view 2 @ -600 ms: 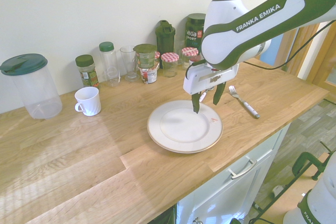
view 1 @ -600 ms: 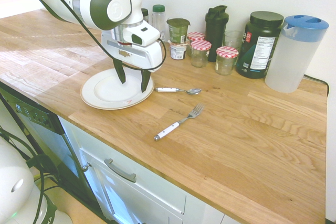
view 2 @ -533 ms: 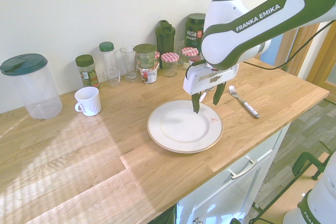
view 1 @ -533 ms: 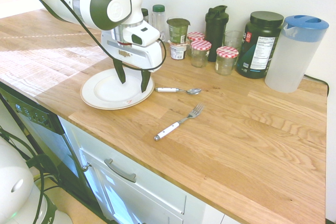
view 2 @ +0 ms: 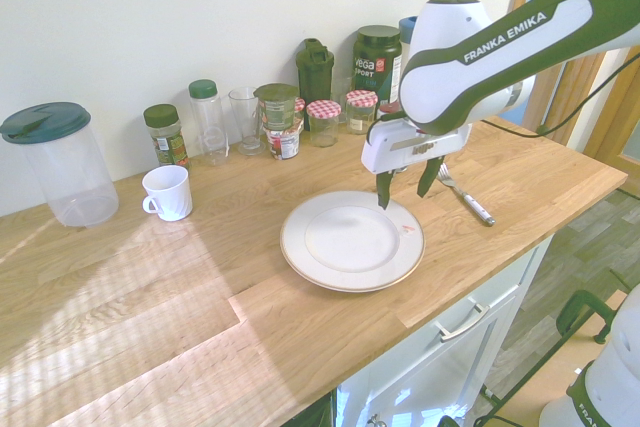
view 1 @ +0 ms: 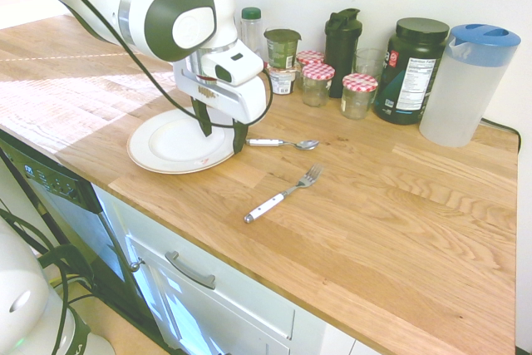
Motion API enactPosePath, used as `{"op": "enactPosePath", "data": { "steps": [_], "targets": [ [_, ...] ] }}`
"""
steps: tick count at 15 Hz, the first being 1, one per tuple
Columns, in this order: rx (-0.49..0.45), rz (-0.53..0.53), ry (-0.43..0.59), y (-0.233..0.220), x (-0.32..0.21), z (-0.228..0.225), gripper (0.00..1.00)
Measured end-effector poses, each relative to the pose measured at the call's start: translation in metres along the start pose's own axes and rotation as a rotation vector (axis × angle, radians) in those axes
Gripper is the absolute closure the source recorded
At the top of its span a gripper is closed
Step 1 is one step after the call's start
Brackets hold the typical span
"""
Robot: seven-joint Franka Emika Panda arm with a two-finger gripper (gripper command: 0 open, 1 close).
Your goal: Put the fork into the plate
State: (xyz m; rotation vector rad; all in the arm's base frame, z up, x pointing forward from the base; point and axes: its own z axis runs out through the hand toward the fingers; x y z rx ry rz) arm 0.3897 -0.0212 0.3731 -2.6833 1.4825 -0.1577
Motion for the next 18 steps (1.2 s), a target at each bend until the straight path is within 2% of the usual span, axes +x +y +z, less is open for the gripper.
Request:
{"op": "enactPosePath", "data": {
  "steps": [2, 5, 12, 14, 18],
  "targets": [
    [0.024, 0.079, 0.016, 0.023, 0.002, -0.001, 0.0],
    [0.051, 0.153, 0.033, 0.03, 0.016, -0.014, 0.0],
    [0.033, 0.342, 0.013, 0.06, 0.047, -0.007, 0.0],
    [0.02, 0.361, 0.019, 0.065, 0.05, -0.006, 0.0],
    [0.009, 0.325, 0.028, 0.077, 0.061, -0.007, 0.0]
  ]
}}
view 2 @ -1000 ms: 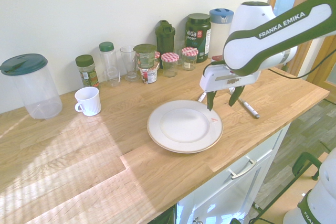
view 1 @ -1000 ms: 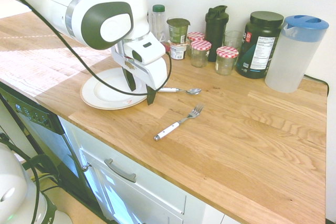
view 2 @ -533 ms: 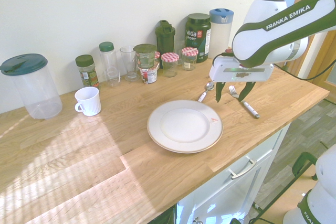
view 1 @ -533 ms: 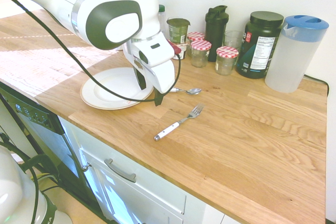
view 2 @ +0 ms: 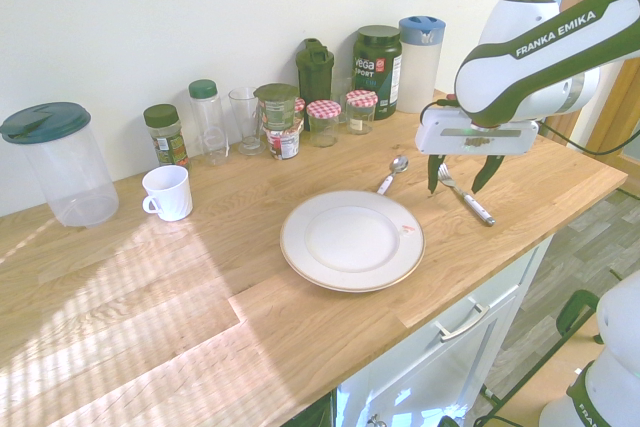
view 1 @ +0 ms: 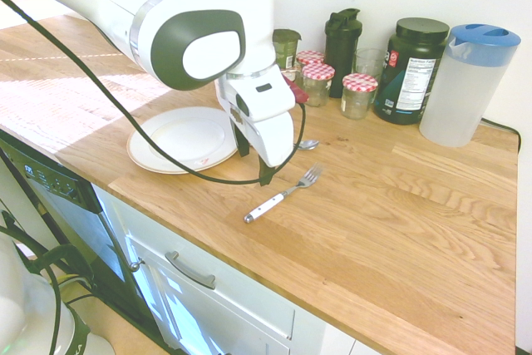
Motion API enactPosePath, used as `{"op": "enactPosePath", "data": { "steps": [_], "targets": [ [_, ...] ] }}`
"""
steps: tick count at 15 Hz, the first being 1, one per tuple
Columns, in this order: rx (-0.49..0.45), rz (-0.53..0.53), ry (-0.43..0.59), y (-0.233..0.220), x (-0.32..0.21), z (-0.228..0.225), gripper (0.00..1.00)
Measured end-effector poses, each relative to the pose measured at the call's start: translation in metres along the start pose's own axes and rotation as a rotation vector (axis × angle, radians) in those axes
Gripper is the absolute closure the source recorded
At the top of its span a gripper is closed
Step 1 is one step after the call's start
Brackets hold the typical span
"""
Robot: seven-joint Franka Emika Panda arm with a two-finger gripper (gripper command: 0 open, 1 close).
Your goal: Put the fork into the plate
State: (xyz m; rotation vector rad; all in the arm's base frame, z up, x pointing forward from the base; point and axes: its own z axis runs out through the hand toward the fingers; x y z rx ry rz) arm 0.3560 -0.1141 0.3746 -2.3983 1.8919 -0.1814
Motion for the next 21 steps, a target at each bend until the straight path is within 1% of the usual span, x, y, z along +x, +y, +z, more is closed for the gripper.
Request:
{"op": "enactPosePath", "data": {
  "steps": [3, 5, 9, 10, 11, 16, 21],
  "targets": [
    [0.004, -0.071, -0.017, 0.012, 0.019, 0.004, 0.0],
    [0.007, -0.123, -0.028, 0.018, 0.032, 0.015, 0.0],
    [0.006, -0.157, -0.037, 0.023, 0.048, 0.045, 0.0],
    [0.015, -0.168, -0.03, 0.022, 0.051, 0.045, 0.0],
    [0.022, -0.18, -0.026, 0.023, 0.053, 0.045, 1.0],
    [0.021, -0.237, -0.004, 0.019, 0.052, 0.046, 1.0],
    [-0.015, -0.331, 0.005, 0.002, 0.026, 0.049, 1.0]
  ]
}}
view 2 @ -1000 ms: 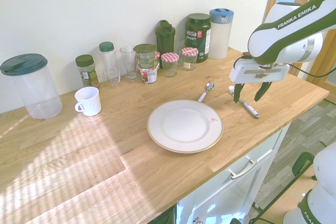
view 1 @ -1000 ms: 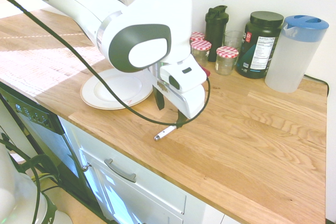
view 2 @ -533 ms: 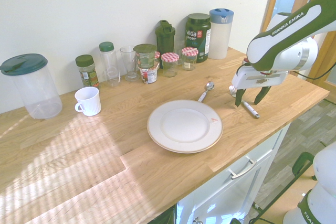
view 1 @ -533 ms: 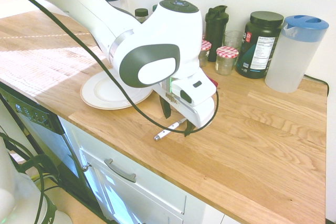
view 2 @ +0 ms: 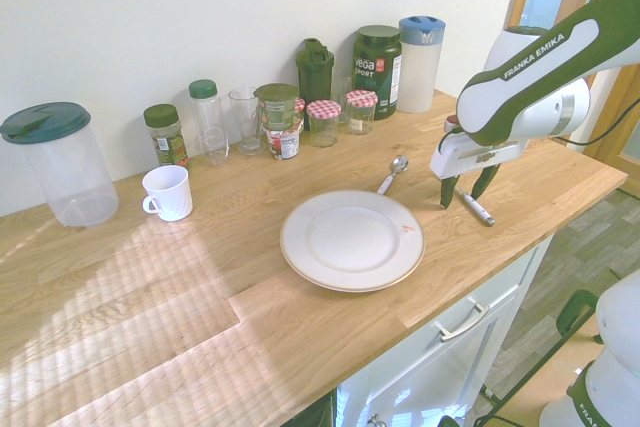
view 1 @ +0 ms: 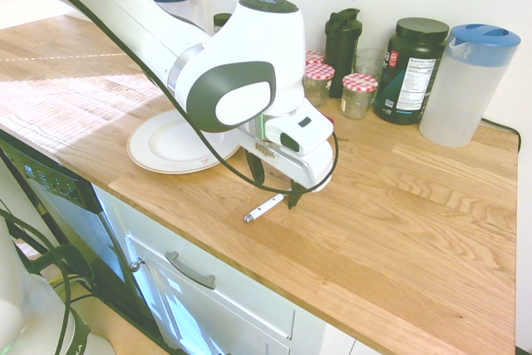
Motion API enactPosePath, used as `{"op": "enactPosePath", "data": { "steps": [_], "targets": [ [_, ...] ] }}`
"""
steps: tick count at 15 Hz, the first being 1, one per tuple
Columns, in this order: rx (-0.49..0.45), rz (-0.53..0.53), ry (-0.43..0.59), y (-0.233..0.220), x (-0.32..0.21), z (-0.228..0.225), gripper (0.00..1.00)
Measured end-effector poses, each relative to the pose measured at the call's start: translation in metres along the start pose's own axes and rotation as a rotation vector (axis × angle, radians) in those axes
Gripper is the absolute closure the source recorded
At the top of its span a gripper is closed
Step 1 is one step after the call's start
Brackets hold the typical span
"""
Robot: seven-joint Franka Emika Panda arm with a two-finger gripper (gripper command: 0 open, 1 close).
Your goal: Put the fork into the plate
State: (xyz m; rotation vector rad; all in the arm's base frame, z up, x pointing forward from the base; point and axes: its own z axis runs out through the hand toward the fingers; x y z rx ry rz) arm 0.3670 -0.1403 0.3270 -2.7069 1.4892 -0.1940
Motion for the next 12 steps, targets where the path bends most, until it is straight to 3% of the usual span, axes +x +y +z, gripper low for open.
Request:
{"op": "enactPosePath", "data": {
  "steps": [12],
  "targets": [
    [-0.009, 0.007, -0.016, -0.0003, -0.0013, 0.0006, 1.0]
  ]
}}
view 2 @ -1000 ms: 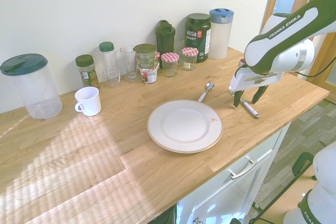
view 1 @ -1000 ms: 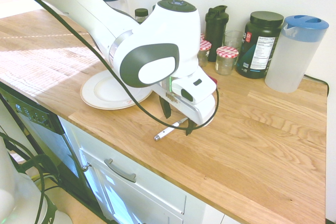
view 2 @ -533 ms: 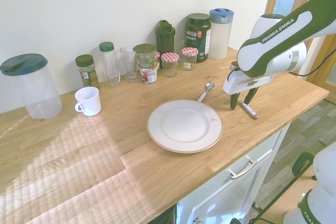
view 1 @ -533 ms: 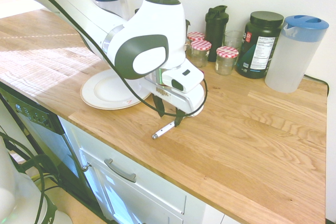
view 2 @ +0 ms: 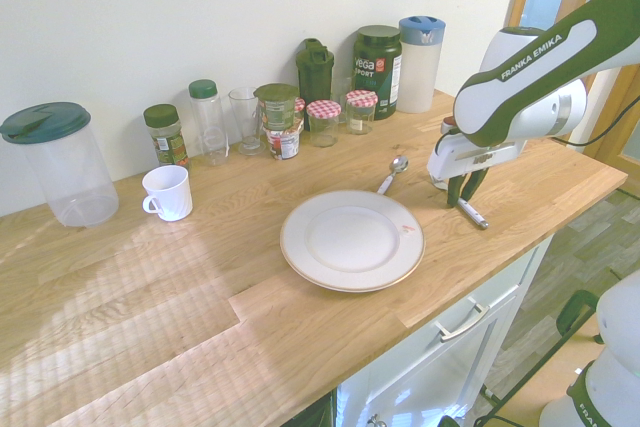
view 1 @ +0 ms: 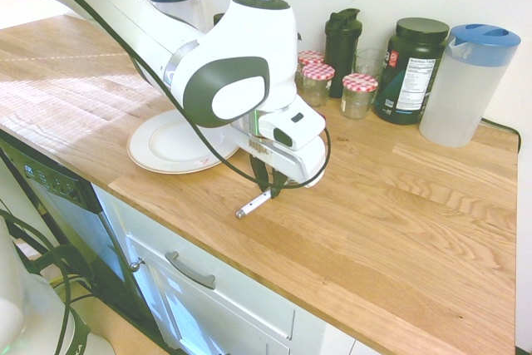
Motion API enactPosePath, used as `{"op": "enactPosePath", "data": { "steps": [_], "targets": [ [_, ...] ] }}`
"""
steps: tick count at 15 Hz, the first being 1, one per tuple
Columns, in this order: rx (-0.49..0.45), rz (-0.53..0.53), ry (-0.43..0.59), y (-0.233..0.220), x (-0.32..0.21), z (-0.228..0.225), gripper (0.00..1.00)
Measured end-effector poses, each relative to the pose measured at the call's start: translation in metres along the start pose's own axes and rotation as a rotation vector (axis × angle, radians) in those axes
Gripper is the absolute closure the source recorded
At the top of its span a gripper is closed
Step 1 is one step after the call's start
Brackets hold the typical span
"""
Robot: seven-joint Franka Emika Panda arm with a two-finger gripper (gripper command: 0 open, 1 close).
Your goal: Put the fork into the plate
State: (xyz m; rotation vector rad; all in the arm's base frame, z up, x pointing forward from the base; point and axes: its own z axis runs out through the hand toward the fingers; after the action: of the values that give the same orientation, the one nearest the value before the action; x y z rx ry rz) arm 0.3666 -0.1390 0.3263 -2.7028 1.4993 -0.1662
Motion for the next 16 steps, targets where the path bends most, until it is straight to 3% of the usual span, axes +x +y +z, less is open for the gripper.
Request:
{"op": "enactPosePath", "data": {
  "steps": [16],
  "targets": [
    [-0.035, 0.026, -0.034, -0.0005, -0.0053, -0.0023, 1.0]
  ]
}}
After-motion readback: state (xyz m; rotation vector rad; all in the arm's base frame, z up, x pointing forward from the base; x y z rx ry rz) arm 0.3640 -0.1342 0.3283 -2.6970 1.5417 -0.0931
